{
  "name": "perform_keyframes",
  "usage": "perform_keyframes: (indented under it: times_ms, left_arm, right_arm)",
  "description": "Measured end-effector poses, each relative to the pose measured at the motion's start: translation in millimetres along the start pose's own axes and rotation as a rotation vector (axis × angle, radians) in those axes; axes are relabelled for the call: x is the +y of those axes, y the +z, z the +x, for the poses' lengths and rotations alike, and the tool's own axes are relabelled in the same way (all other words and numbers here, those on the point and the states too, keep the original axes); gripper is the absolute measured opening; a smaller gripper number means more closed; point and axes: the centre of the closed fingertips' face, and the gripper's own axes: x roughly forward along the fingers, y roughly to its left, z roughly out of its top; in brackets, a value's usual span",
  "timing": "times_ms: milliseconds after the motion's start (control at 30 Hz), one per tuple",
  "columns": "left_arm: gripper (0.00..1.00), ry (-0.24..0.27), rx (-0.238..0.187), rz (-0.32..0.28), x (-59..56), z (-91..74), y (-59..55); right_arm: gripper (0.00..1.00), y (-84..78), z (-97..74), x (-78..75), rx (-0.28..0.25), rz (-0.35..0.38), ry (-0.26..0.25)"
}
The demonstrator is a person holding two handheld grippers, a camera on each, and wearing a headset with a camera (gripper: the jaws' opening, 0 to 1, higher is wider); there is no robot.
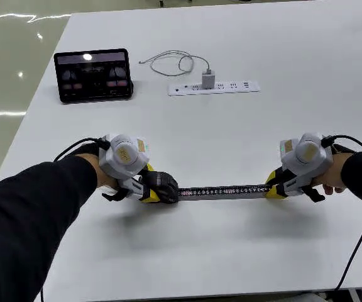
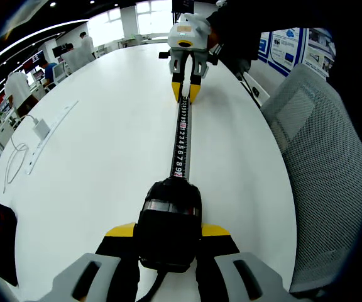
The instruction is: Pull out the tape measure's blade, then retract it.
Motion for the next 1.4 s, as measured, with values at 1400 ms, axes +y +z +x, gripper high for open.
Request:
perform_keyframes:
  times_ms: [1400]
  left_arm:
    - [0.30,-0.009,0.005,0.002,1.8,1.8,-0.6]
  right_arm:
    - [0.10,-25.7,-14.7,-3.3,0.032,0.017,-0.018]
